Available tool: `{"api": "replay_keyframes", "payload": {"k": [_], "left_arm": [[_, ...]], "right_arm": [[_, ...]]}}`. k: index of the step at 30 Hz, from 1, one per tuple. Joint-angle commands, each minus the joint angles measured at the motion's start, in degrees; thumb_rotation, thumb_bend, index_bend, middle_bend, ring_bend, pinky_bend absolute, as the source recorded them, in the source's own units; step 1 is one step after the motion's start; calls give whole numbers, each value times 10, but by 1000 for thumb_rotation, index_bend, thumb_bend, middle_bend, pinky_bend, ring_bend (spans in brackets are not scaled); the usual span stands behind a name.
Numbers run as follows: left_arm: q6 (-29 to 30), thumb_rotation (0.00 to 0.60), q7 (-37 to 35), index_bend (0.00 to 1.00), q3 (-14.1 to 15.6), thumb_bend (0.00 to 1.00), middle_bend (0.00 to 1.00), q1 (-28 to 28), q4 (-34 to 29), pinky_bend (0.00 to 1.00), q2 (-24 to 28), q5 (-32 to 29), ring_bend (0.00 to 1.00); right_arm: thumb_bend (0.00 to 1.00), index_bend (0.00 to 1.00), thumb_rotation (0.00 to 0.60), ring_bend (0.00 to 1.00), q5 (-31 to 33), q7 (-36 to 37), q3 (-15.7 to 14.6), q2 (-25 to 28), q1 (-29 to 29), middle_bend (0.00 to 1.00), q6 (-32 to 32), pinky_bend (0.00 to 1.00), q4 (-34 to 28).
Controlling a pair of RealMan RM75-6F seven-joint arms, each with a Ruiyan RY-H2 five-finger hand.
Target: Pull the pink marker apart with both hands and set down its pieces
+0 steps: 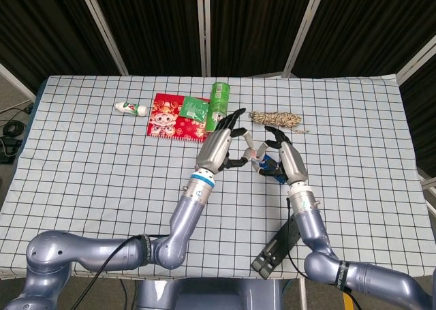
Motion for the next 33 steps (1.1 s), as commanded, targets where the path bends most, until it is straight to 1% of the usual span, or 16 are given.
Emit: {"api": "replay_keyframes", "payload": {"k": [1, 8, 14, 17, 22, 29, 32, 33], "left_arm": [[1, 600, 0, 875, 0, 566, 0, -1, 1, 0, -1, 1, 0], [2, 600, 0, 875, 0, 566, 0, -2, 2, 0, 0, -1, 0], [2, 600, -2, 875, 3, 566, 0, 0, 2, 0, 2, 0, 0], [2, 600, -2, 875, 3, 566, 0, 0, 1, 0, 1, -1, 0], [2, 600, -2, 875, 5, 566, 0, 0, 1, 0, 1, -1, 0], [3, 600, -3, 875, 5, 566, 0, 3, -7, 0, 5, 1, 0], [7, 600, -4, 875, 5, 566, 0, 7, -16, 0, 11, 4, 0], [11, 600, -4, 875, 4, 566, 0, 10, -23, 0, 16, 7, 0]], "right_arm": [[204, 625, 600, 0, 0, 1, 0, 0, -1, 100, 1, 0, 0], [242, 641, 600, 0, 0, 2, -1, 1, -2, 104, 0, 0, -1], [296, 662, 600, 0, -1, 4, -2, 1, -2, 110, -1, 0, -2], [340, 684, 600, 0, -3, 4, -2, 1, -2, 116, -1, 0, -2], [427, 755, 600, 0, -5, 3, -4, -1, -2, 135, 1, 0, -2], [443, 788, 600, 0, -8, -5, -10, 0, -2, 143, 3, 0, 3], [444, 793, 600, 0, -2, -12, -18, 0, -4, 143, -2, 0, 18], [444, 794, 600, 0, 2, -19, -26, 1, -6, 143, -4, 0, 28]]}}
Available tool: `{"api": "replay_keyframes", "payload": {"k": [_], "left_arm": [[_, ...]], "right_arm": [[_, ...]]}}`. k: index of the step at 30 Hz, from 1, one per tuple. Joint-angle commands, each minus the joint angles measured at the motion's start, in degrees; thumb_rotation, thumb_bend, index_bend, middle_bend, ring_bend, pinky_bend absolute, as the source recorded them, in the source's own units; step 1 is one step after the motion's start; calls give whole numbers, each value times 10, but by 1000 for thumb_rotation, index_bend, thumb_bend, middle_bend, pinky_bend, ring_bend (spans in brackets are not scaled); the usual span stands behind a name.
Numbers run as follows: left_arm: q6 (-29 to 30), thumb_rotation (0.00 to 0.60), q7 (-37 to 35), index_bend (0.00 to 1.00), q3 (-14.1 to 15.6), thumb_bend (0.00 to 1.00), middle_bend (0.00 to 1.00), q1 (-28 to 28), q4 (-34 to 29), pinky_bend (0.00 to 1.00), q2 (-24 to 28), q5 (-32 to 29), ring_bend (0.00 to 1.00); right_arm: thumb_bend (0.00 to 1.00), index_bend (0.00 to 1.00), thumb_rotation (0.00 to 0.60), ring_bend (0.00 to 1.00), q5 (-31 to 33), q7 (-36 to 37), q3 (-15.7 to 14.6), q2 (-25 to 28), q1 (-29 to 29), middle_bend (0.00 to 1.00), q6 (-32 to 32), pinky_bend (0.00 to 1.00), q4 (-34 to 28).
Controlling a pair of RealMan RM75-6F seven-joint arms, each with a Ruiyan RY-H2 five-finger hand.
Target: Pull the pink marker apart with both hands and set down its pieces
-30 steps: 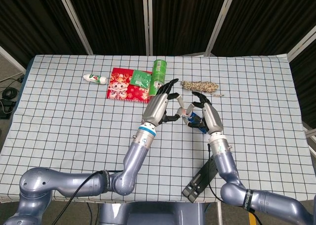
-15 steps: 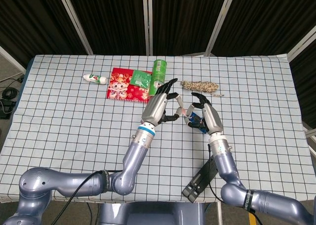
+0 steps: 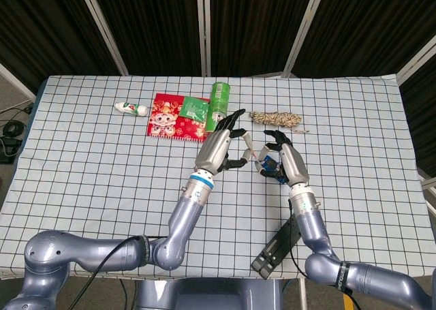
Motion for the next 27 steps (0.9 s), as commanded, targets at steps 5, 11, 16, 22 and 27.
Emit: {"api": "replay_keyframes", "payload": {"k": [5, 11, 16, 22, 27], "left_arm": [[14, 600, 4, 875, -1, 566, 0, 18, -41, 0, 29, 7, 0], [25, 600, 7, 875, 0, 566, 0, 34, -70, 0, 51, 7, 0], [33, 600, 7, 875, 12, 566, 0, 60, -98, 0, 82, 12, 0], [38, 600, 19, 866, 70, 562, 0, 122, -135, 0, 156, 41, 0], [25, 600, 9, 167, 147, 19, 0, 186, -152, 0, 231, 88, 0]], "right_arm": [[443, 797, 600, 0, -3, -18, -33, -4, -9, 143, -8, 0, 42], [443, 798, 600, 0, -20, -28, -50, -8, -16, 143, -1, 0, 54], [443, 798, 600, 0, -39, -42, -64, -10, -22, 143, 9, 0, 56], [389, 734, 600, 0, -82, -84, -101, -7, -26, 130, 19, 0, 74], [59, 314, 600, 0, -103, -103, -118, 1, -29, 56, 13, 0, 84]]}}
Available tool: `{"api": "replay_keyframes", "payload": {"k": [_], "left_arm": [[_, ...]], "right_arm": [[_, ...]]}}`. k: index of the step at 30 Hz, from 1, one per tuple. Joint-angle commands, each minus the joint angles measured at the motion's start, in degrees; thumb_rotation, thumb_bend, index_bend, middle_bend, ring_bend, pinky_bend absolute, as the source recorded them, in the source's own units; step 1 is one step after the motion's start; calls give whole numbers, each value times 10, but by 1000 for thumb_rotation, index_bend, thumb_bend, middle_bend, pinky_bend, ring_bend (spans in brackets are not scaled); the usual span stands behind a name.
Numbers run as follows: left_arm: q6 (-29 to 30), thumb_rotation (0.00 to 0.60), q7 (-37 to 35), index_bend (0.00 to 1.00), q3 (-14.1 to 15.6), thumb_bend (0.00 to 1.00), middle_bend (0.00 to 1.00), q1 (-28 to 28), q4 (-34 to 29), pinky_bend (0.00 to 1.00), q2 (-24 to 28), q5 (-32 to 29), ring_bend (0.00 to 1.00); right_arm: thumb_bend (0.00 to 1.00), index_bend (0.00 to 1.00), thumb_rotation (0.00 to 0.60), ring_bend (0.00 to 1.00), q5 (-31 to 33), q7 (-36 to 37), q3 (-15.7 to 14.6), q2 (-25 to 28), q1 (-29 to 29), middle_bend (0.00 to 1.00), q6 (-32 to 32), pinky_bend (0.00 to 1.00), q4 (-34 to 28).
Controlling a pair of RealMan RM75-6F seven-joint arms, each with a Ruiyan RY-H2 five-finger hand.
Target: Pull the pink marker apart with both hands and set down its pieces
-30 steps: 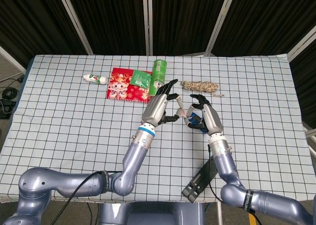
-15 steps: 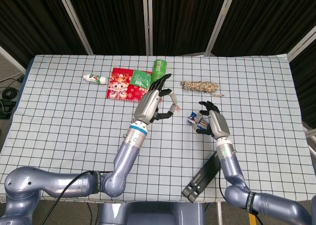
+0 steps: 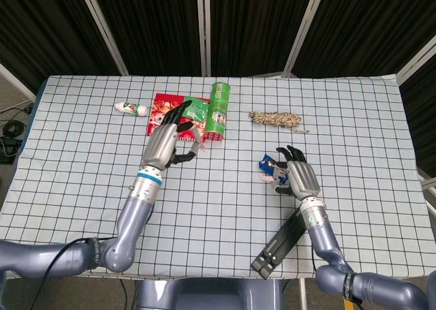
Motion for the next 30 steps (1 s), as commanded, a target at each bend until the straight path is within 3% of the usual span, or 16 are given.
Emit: {"api": "replay_keyframes", "payload": {"k": [1, 4, 10, 14, 21, 30], "left_arm": [[-15, 600, -4, 42, 63, 0, 0, 50, -18, 0, 62, 38, 0], [-18, 600, -21, 0, 91, 0, 0, 77, -19, 0, 91, 68, 0], [11, 600, -37, 0, 127, 0, 0, 120, -25, 0, 140, 138, 0], [29, 600, -41, 0, 152, 0, 0, 148, -29, 0, 173, 178, 0], [161, 600, -41, 0, 246, 0, 0, 278, -28, 0, 261, 275, 0], [218, 600, -83, 0, 291, 0, 0, 362, 5, 0, 275, 342, 0]], "right_arm": [[29, 264, 600, 0, -7, -6, -9, 10, -4, 45, -7, 0, -1], [0, 152, 600, 0, -13, -11, -13, 23, -9, 17, -9, 0, -11], [0, 112, 600, 0, -73, -13, -30, 56, -27, 4, 24, 0, -26], [0, 106, 600, 0, -147, -6, -52, 81, -45, 2, 66, 0, -12], [0, 74, 600, 0, -288, 60, -102, 188, -118, 0, 197, 0, 50], [0, 22, 600, 0, -320, 42, -129, 245, -183, 0, 254, 0, 7]]}}
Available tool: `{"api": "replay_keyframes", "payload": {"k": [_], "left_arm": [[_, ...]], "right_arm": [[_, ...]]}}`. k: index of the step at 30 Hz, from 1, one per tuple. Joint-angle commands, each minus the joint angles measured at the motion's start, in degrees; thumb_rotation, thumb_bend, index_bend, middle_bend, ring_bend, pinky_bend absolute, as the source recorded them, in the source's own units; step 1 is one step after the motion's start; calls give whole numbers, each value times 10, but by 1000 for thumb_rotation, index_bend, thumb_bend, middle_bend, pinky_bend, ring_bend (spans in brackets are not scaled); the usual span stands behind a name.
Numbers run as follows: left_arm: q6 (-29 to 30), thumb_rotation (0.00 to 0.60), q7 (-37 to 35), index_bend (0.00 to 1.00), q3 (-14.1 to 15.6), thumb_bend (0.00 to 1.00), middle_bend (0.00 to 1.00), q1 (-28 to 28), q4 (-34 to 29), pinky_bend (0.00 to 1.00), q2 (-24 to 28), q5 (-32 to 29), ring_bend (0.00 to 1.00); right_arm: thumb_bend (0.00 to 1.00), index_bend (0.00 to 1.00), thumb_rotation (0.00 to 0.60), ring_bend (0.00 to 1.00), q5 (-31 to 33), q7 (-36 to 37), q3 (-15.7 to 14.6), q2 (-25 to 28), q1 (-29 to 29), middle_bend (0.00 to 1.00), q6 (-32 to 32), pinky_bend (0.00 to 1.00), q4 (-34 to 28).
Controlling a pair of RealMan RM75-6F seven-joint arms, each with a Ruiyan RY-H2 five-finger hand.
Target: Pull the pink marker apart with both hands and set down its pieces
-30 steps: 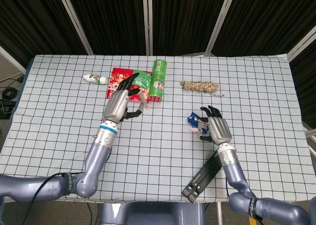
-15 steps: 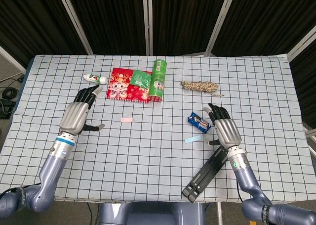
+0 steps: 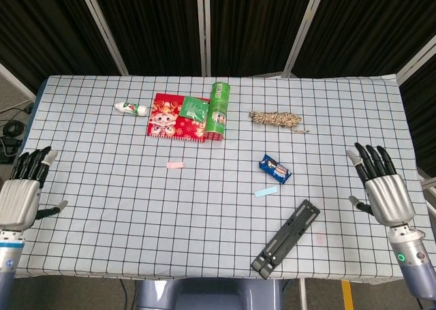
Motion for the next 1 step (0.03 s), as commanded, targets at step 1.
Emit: {"api": "replay_keyframes", "payload": {"k": [1], "left_arm": [[14, 600, -15, 0, 11, 0, 0, 24, 19, 0, -3, 18, 0]], "right_arm": [[0, 11, 600, 0, -13, -23, -17, 18, -27, 0, 15, 0, -27]]}}
